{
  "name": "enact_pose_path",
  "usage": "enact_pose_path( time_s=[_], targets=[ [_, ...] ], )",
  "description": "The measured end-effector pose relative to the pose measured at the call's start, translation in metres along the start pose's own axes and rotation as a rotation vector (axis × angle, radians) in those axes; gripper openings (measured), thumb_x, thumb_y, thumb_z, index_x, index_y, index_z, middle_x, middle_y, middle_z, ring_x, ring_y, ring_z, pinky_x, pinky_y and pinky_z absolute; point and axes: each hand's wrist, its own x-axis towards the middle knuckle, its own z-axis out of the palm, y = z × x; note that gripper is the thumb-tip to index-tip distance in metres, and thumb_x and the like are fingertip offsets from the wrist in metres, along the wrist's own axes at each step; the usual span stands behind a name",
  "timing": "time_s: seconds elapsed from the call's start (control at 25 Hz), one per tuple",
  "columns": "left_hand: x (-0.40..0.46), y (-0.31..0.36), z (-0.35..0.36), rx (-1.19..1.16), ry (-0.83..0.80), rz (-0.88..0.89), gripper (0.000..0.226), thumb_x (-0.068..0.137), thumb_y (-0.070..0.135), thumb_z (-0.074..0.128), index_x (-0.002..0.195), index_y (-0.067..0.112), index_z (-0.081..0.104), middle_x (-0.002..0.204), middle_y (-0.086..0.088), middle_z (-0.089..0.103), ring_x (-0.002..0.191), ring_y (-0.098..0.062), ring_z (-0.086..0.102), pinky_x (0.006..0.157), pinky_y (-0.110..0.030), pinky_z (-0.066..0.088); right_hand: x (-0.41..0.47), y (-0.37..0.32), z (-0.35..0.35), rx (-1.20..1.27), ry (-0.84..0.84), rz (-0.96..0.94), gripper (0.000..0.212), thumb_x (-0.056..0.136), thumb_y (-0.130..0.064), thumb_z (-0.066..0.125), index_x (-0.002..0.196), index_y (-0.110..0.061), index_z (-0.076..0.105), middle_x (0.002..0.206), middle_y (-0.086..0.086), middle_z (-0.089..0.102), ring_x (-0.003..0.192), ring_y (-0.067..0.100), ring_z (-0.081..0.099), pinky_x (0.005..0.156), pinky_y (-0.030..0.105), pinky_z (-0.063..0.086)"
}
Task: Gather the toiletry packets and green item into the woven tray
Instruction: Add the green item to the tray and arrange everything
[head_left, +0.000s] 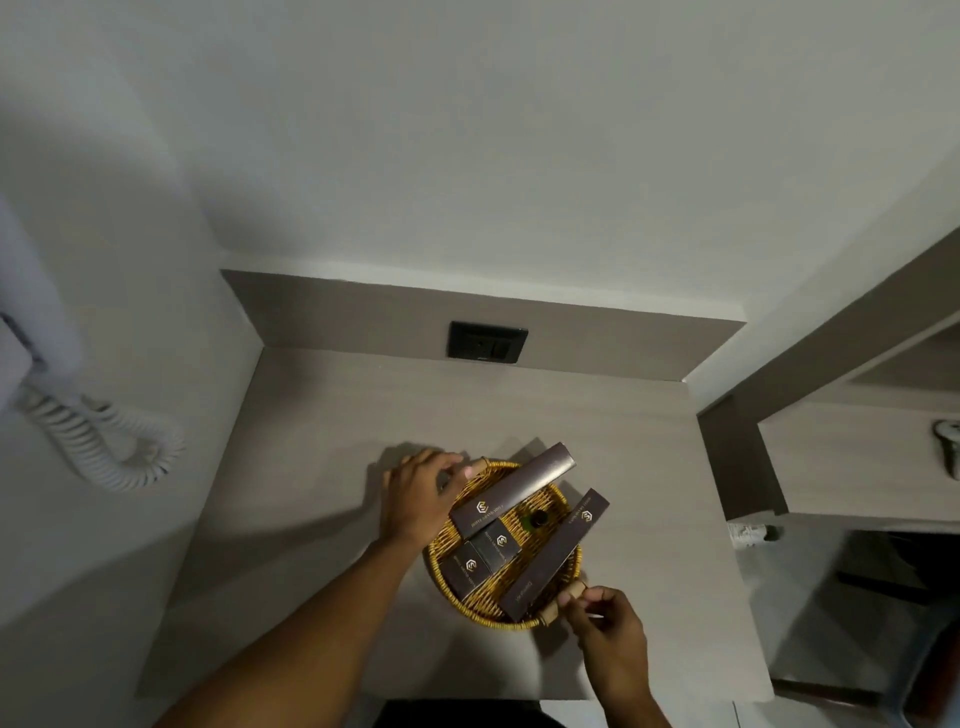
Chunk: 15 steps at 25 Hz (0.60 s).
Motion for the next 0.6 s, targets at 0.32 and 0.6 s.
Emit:
enact_pose_path(
  time_s=[0.32, 0.6],
  targets=[
    [-0.007, -0.002, -0.012, -0.002, -0.008, -0.120, 0.028, 0.092, 0.046, 0.061, 0.106, 0.025, 0.072, 0.107, 0.003, 0.074, 0.099, -0.019, 0.065, 0.094, -0.045, 0.050, 0.024, -0.022, -0.007, 0.017, -0.017, -0.049, 0.014, 0.077, -0.013, 0.077, 0.082, -0.010, 0.064, 0.079, 0.010, 0.070, 0.072, 0.024, 0.065, 0.058, 0.025, 0.048],
    [-0.027, -0.002, -0.010, -0.063, 0.011, -0.249, 0.028, 0.091, 0.046, 0.064, 0.104, 0.023, 0.073, 0.101, 0.002, 0.076, 0.096, -0.021, 0.068, 0.085, -0.035, 0.053, 0.074, -0.060, -0.013, 0.008, -0.065, -0.076, 0.010, 0.083, -0.008, 0.070, 0.092, -0.004, 0.070, 0.092, 0.016, 0.071, 0.084, 0.028, 0.064, 0.081, 0.042, 0.053]
  ],
)
